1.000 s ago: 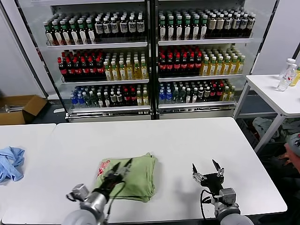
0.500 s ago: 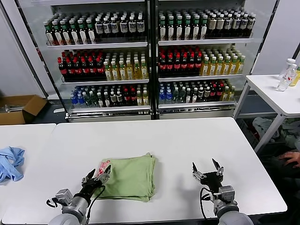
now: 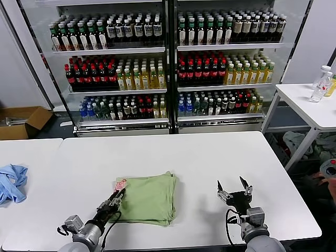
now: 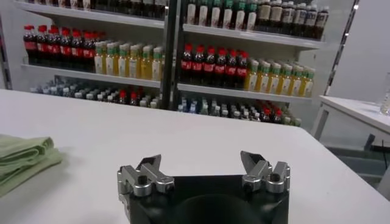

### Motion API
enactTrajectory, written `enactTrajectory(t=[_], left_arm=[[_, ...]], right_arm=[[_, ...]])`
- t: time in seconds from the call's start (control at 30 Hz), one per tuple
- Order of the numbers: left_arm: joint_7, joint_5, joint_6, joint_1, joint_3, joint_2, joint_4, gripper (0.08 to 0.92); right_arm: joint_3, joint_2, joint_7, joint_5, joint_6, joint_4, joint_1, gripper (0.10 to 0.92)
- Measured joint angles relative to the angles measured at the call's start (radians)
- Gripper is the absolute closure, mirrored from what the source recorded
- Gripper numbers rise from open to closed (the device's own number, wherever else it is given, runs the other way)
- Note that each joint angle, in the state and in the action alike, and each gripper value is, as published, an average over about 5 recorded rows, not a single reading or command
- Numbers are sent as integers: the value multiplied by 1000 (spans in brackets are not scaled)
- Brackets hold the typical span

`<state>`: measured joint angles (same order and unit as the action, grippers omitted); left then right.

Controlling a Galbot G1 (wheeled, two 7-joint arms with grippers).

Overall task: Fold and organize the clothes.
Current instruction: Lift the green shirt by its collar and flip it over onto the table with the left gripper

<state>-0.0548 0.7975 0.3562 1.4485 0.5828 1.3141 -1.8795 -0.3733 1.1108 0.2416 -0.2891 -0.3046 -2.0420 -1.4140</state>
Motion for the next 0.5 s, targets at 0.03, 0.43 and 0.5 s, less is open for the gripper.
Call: enactTrajectory(t=[0.03, 0.43, 0.5], left_arm=[[0, 8, -1, -1, 3, 1, 5, 692], [25, -35, -59, 44, 11, 5, -47, 907], [25, -38, -64, 46, 18, 5, -61, 907]], right_arm=[[0, 0, 0, 0, 0, 0, 0, 203], [1, 0, 0, 4, 1, 0, 2, 203], [2, 1, 0, 4, 2, -2, 3, 203]])
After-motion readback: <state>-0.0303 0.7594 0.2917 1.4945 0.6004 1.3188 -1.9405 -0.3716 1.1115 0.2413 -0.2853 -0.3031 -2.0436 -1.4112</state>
